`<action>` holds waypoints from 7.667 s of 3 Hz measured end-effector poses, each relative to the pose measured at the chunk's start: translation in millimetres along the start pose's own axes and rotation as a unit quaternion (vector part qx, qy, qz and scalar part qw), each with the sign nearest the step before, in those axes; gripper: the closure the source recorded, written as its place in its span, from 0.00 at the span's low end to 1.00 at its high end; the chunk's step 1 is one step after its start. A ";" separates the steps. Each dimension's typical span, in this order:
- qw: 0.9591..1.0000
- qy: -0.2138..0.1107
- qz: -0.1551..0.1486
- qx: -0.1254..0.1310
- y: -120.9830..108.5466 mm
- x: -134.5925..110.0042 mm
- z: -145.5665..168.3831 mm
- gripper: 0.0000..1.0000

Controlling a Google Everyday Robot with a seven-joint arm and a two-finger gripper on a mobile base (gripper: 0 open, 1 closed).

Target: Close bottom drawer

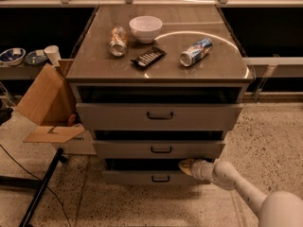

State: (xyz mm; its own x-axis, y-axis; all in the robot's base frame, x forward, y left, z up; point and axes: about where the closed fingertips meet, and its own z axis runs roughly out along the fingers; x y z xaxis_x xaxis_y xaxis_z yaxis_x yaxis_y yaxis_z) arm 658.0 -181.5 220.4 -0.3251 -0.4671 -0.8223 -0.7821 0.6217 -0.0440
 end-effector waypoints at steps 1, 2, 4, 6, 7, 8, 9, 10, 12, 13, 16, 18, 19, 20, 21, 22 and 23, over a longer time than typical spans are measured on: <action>1.000 -0.003 0.006 0.026 -16.6 -1.7 0.5 1.00; 1.000 -0.003 0.006 0.026 -15.7 0.1 0.4 1.00; 0.999 -0.014 0.016 0.027 -10.9 -2.6 -21.6 1.00; 0.999 0.012 0.001 -0.032 43.8 -0.7 -43.4 1.00; 0.997 0.035 -0.003 -0.067 70.8 11.6 -42.1 1.00; 0.992 0.066 0.002 -0.105 87.8 29.2 -28.7 1.00; 0.988 0.094 0.017 -0.120 85.1 50.6 -0.4 1.00; 0.988 0.099 0.030 -0.114 76.0 61.3 14.0 1.00; 0.994 0.073 0.048 -0.063 55.8 60.0 7.9 1.00; 0.996 0.065 0.046 -0.048 46.0 50.3 5.9 1.00; 0.996 0.066 0.045 -0.036 29.9 30.5 18.3 1.00; 0.993 0.093 0.052 -0.043 43.4 46.7 -9.0 1.00; 0.992 0.101 0.052 -0.051 52.3 53.1 -20.4 1.00; 0.991 0.109 0.053 -0.060 61.1 62.7 -32.4 1.00; 0.990 0.116 0.053 -0.067 71.1 73.3 -45.2 1.00; 0.987 0.123 0.052 -0.088 90.2 90.8 -61.2 1.00; 0.987 0.123 0.052 -0.088 90.3 90.8 -61.2 1.00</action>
Offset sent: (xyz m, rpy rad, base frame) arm 0.0337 -0.0330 0.0050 -0.0047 -0.0512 -0.1461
